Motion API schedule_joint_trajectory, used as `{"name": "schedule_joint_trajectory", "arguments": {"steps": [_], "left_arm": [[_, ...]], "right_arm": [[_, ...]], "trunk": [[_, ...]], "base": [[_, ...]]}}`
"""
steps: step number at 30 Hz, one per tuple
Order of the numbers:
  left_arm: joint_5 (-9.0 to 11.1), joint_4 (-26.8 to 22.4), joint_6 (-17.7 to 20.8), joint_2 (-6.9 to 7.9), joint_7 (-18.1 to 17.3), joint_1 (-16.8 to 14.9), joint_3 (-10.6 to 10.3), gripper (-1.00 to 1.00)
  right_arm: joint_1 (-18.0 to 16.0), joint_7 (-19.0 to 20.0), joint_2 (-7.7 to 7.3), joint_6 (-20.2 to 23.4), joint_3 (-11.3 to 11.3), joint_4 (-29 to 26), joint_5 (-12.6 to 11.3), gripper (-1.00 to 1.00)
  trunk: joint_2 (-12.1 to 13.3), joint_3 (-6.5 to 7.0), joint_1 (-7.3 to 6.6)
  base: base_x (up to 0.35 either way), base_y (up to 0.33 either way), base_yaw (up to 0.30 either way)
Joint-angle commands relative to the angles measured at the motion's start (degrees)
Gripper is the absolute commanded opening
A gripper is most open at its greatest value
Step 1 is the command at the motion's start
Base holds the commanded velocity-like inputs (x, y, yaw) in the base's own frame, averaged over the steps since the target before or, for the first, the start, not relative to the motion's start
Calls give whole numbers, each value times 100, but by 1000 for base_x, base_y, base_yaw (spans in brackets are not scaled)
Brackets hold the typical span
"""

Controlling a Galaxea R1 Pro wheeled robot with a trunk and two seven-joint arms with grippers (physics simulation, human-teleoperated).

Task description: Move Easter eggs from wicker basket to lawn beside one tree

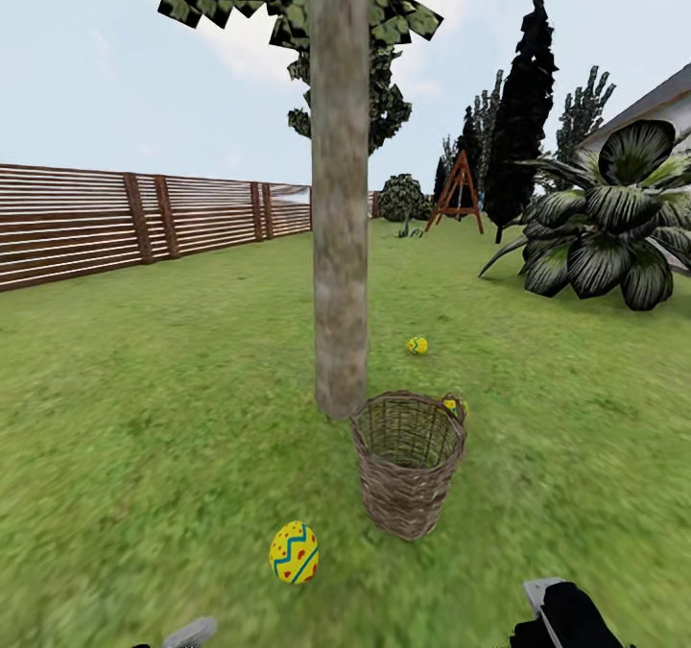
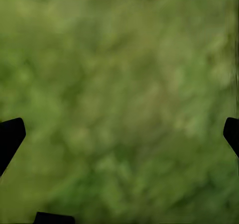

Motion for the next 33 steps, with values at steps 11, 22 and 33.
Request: {"name": "schedule_joint_trajectory", "arguments": {"steps": [11,22,33], "left_arm": [[-46,40,282,35,16,1,96,100],[-54,39,291,29,36,1,100,100],[-50,38,131,23,30,1,91,100]], "right_arm": [[-4,36,26,-179,-7,108,59,100],[-4,38,26,-333,-40,179,26,100],[-4,35,32,-323,-30,179,30,100]], "trunk": [[440,255,-243],[881,501,-485],[1322,729,-727]], "base": [[0,0,-270],[0,0,-265],[0,0,-263]]}}
